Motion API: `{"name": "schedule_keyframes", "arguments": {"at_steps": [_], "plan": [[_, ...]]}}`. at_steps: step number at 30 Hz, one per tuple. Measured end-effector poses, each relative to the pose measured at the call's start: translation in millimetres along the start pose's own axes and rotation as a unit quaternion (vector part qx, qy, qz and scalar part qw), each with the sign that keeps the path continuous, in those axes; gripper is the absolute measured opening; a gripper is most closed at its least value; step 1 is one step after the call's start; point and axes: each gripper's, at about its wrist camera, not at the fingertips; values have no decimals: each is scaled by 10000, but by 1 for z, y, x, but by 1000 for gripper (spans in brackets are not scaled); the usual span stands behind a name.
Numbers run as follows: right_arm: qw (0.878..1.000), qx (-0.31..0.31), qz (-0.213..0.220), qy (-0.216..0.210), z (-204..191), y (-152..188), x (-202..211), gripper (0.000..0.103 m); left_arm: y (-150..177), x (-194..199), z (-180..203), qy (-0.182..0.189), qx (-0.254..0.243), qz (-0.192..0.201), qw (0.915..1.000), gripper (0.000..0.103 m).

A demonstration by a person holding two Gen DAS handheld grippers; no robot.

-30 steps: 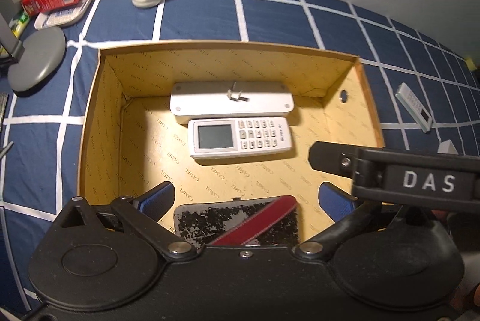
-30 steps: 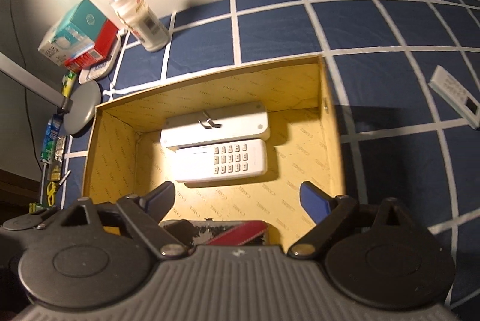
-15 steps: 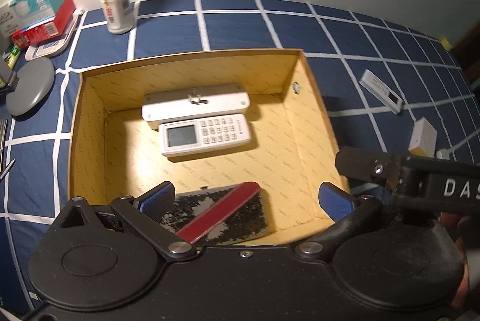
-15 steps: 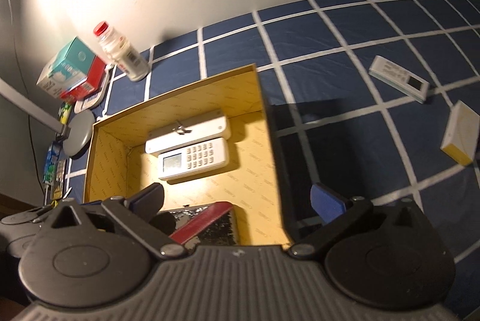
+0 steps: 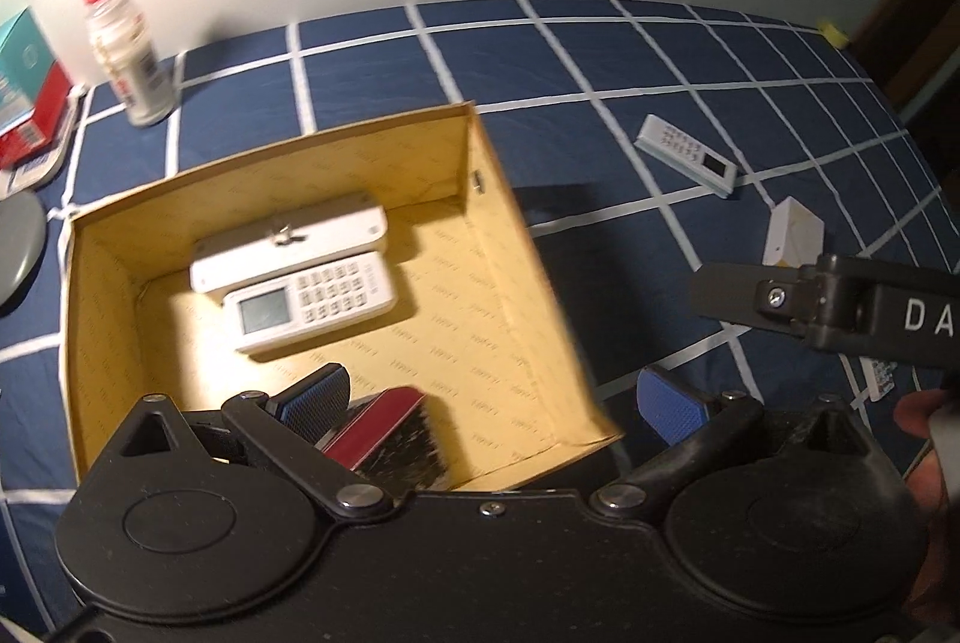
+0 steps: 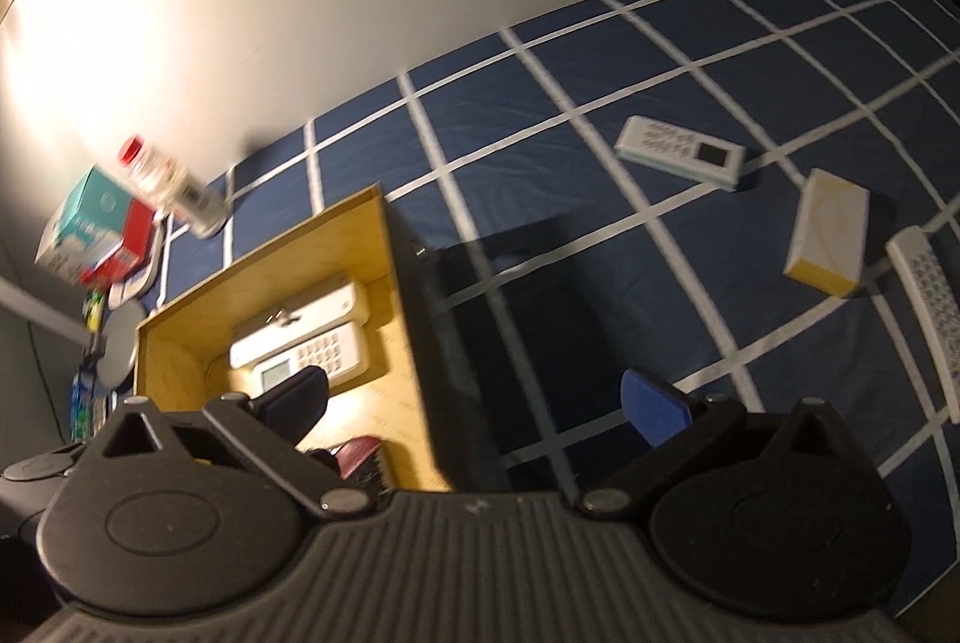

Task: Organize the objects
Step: 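Move the right gripper toward the white remote lying on the bedspread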

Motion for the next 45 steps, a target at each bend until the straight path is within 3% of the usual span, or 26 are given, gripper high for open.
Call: {"name": "schedule_keyframes", "arguments": {"at_steps": [25,45], "plan": [[9884,-1223,222,873,116,-54,-22,103,-56,-88,92,526,-986,-443,9927,103],[9723,-1903,-232,1334,168,-115,-138,103,-121,-224,125,897,-1659,-1050,9764,103]]}}
Point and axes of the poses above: each gripper's, at about its wrist camera, not at the fingertips, and x roughly against the way its jaws point, z to its right, y to its underside, and after that the axes turned 9 degrees about z, right-handed
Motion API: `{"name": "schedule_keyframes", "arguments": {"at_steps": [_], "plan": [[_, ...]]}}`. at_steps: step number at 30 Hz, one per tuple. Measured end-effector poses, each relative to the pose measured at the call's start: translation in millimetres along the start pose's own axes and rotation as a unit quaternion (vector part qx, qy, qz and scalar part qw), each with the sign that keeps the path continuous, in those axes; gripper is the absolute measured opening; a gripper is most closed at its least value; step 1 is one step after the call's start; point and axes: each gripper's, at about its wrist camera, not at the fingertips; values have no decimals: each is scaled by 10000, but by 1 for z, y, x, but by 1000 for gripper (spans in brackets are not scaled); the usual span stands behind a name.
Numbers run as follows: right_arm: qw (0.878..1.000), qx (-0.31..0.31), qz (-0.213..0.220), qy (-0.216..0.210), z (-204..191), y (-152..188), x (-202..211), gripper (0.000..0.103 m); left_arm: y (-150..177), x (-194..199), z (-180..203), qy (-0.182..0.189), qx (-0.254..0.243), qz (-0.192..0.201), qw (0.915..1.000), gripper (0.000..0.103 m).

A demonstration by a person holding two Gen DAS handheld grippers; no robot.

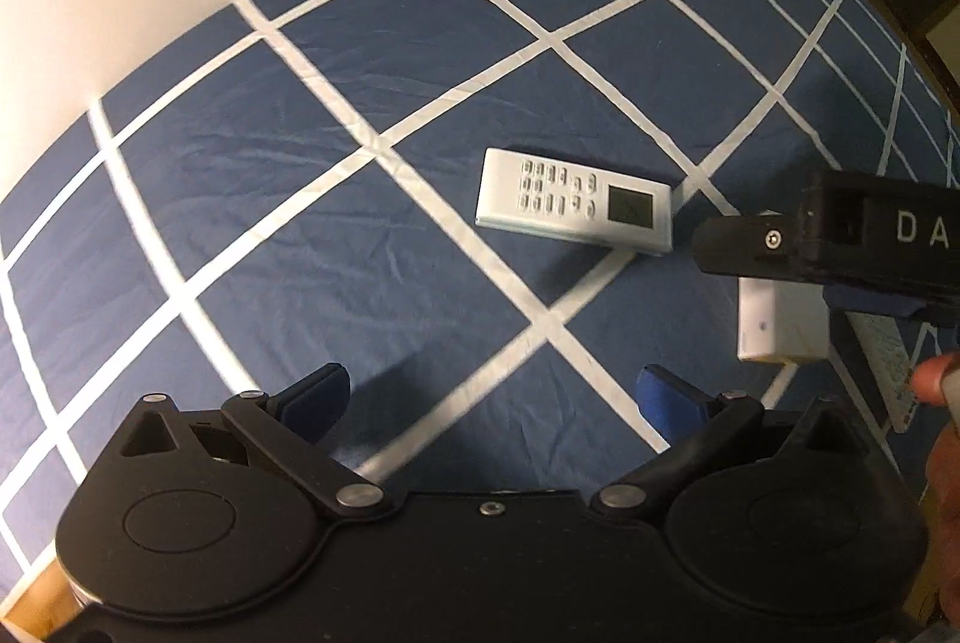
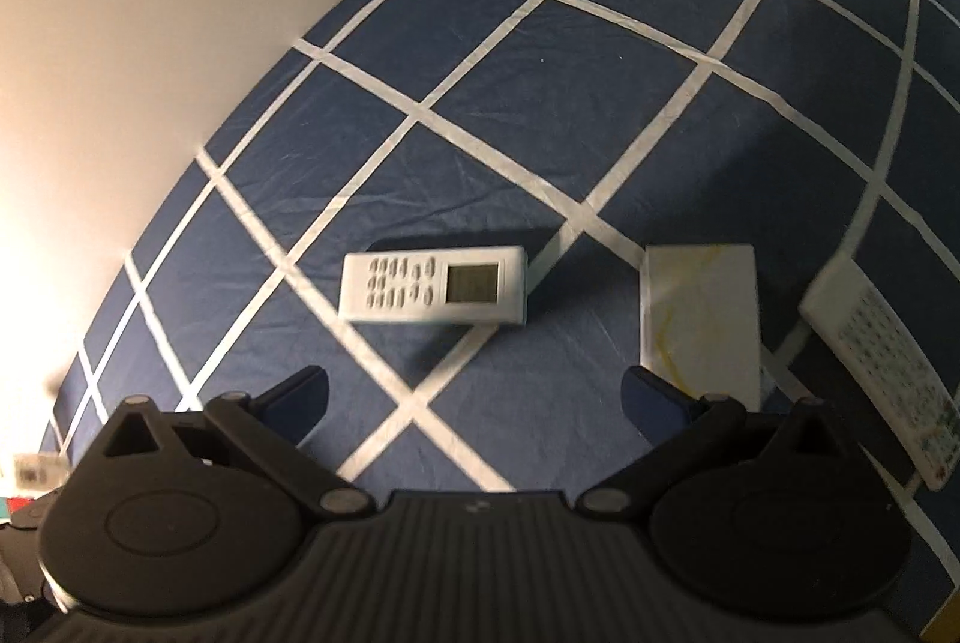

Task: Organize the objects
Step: 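Move the right gripper toward the white remote lying on the bedspread, then close the right gripper on the white remote with a display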

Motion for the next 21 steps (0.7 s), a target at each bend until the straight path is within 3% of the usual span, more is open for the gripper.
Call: {"name": "schedule_keyframes", "arguments": {"at_steps": [12,21], "plan": [[9992,-107,-369,55,2,-24,-71,103,-41,-69,-14,386,-66,-158,9991,103],[9989,-19,-452,105,2,-24,-99,100,-56,-98,-7,494,-193,-237,9983,103]]}}
Point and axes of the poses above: each gripper's, at about its wrist camera, not at the fingertips, and x roughly against the way its jaws point, z to its right, y to its underside, and after that the axes turned 9 degrees about z, right-handed
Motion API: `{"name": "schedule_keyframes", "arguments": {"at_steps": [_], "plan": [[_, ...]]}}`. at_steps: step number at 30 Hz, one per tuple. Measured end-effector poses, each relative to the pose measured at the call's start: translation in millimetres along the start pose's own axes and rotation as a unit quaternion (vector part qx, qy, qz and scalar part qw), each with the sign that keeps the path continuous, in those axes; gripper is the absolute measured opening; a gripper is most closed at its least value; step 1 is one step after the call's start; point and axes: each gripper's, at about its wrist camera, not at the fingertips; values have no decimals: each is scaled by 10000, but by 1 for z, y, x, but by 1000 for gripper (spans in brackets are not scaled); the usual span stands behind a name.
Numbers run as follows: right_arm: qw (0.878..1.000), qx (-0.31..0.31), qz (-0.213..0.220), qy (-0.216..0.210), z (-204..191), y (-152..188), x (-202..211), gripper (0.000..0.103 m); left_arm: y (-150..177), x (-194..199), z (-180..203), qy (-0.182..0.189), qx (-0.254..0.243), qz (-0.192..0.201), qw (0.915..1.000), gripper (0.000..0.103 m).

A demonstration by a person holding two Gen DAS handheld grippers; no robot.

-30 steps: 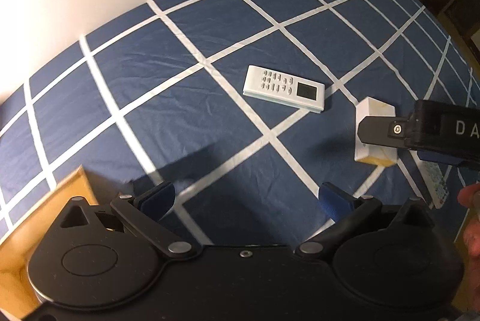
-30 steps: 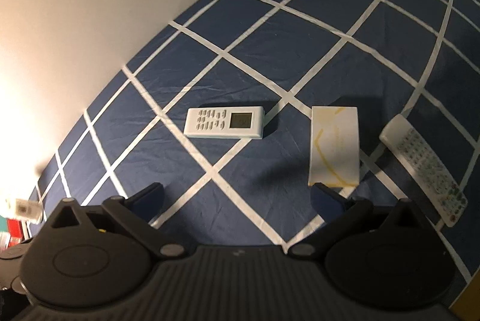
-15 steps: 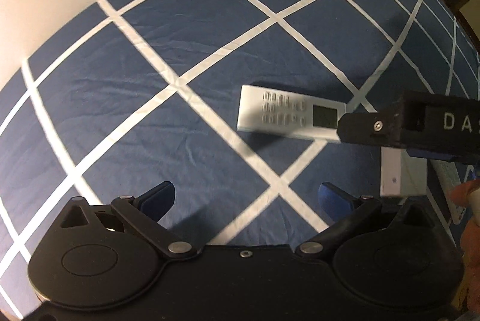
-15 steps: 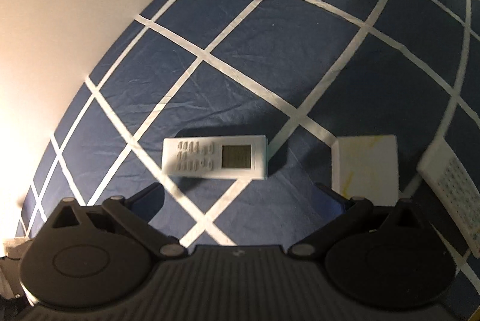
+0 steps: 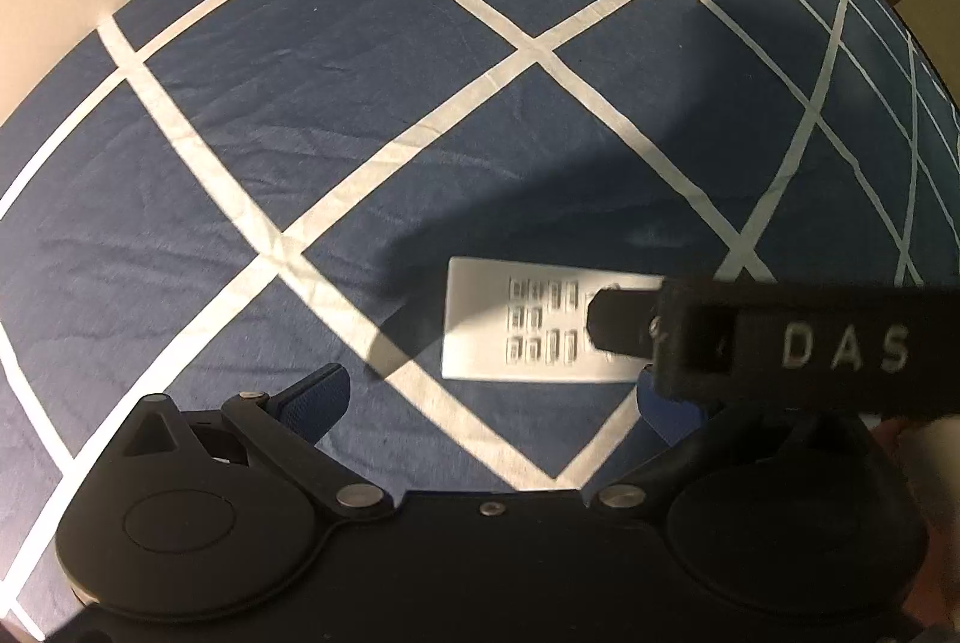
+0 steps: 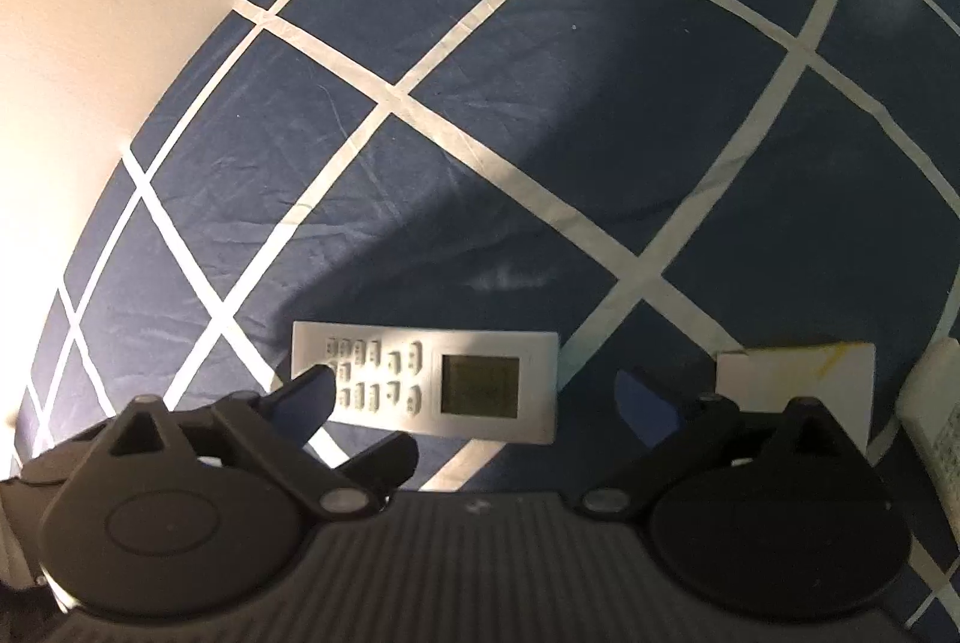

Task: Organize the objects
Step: 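Close the right gripper on the white remote with a display, then lift the held remote with the right gripper toward the box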

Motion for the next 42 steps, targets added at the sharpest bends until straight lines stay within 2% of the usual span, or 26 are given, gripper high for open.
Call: {"name": "schedule_keyframes", "arguments": {"at_steps": [6,11,17,19,30,42], "plan": [[9998,-90,-162,-21,2,0,-7,89,-4,-5,0,39,-42,-51,10000,100],[9995,-117,-263,-104,1,-1,-9,82,-4,-9,2,81,13,-162,9998,86],[9995,-86,-266,-132,-3,-1,-11,79,-5,-8,5,131,0,-117,9998,79],[9996,-45,-246,-135,-4,-2,-11,77,-6,-7,5,233,38,-106,9997,70],[9995,167,-232,-116,-8,0,-4,75,0,-1,9,213,168,-79,9996,70],[9970,650,39,-407,-26,13,43,74,16,56,18,-77,358,280,9989,69]]}}
Point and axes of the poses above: each gripper's, at about its wrist camera, not at the fingertips, and x roughly against the way its jaws point, z to its right, y to its underside, and after that the axes turned 9 degrees about z, right-handed
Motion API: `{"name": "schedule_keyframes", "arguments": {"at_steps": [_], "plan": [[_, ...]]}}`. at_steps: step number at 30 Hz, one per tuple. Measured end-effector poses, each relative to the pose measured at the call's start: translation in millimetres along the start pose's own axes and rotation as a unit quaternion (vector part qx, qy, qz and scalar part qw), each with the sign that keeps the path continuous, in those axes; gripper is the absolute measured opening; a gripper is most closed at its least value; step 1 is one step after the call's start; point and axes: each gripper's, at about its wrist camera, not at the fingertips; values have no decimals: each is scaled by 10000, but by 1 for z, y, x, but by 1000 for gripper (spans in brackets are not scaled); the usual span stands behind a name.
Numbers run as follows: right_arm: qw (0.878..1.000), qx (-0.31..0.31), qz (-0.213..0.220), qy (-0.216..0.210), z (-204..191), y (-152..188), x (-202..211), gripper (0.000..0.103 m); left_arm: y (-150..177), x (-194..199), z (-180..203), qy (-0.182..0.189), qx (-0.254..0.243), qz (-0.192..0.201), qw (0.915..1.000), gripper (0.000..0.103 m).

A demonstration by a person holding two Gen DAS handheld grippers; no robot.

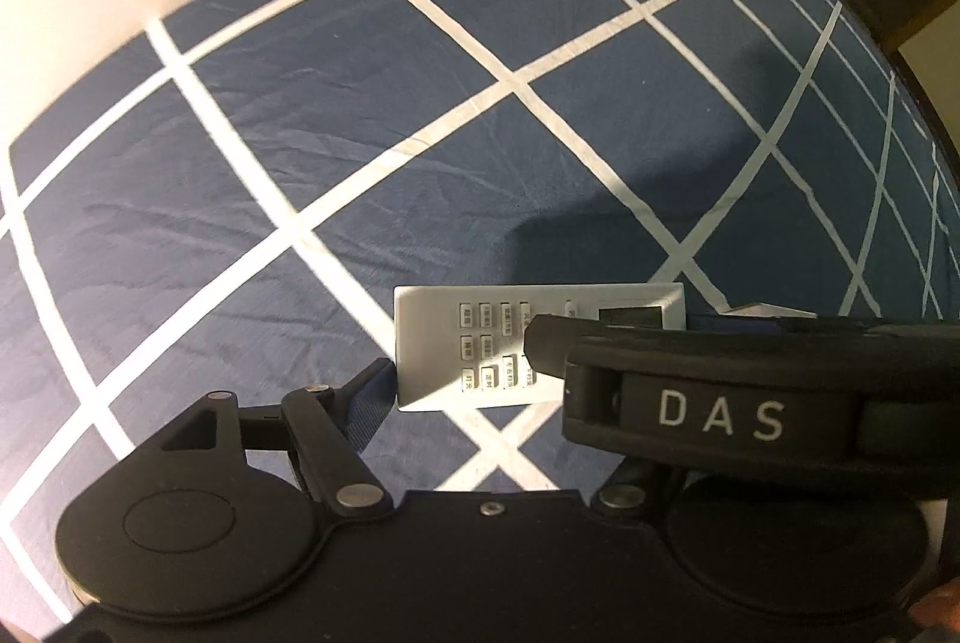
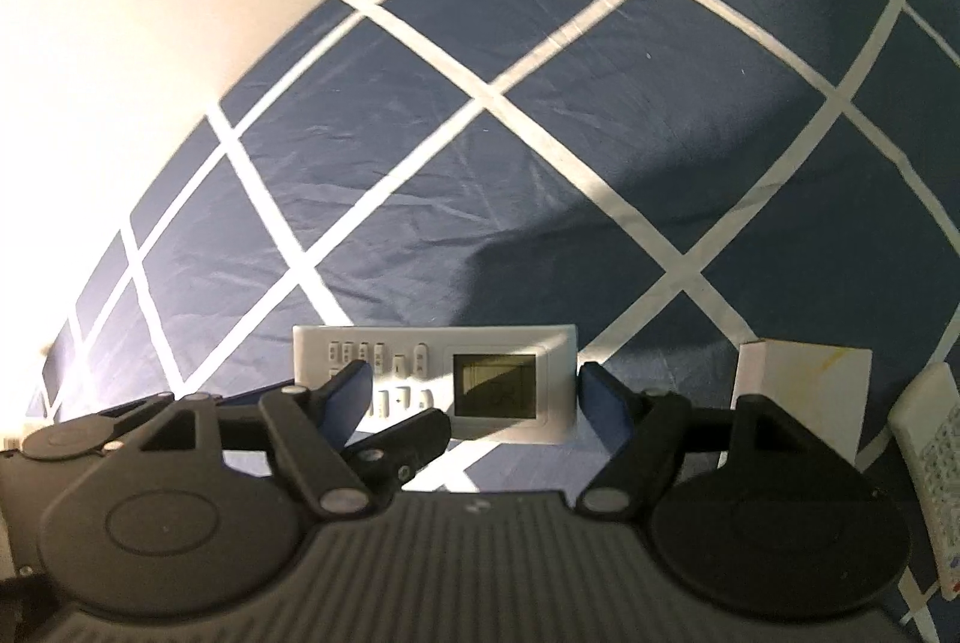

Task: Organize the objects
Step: 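Lift the held remote with the right gripper toward the box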

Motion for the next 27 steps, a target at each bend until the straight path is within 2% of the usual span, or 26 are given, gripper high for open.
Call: {"name": "schedule_keyframes", "arguments": {"at_steps": [13,27], "plan": [[9980,475,137,-406,-29,36,53,74,41,69,1,-398,325,402,9979,69],[9898,1202,89,-762,-71,101,96,74,116,135,-13,-767,966,749,9895,68]]}}
Point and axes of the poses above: each gripper's, at about its wrist camera, not at the fingertips, and x roughly against the way its jaws point, z to its right, y to its underside, and after that the axes turned 9 degrees about z, right-handed
